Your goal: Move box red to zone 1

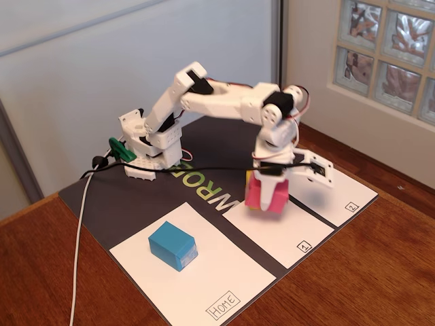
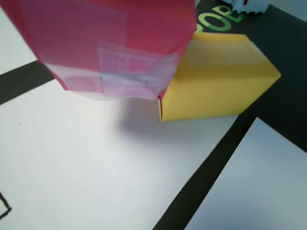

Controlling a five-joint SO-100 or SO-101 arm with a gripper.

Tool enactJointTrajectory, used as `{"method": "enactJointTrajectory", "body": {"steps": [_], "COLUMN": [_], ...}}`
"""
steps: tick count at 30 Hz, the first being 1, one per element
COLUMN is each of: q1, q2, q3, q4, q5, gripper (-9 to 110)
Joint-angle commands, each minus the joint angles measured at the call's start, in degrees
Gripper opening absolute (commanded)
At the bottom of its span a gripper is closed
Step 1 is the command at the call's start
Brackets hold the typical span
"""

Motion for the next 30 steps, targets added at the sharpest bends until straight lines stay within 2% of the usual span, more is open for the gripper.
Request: {"method": "enactJointTrajectory", "body": {"steps": [1,4,14,30], "q1": [1.4,2.9,6.2,0.4], "q2": [7.6,7.1,-6.9,-16.0], "q3": [4.4,2.5,-20.9,-21.6], "q4": [8.3,6.4,5.8,2.7], "q5": [-0.8,-1.6,-3.2,-0.9], "gripper": [5,5,5,5]}}
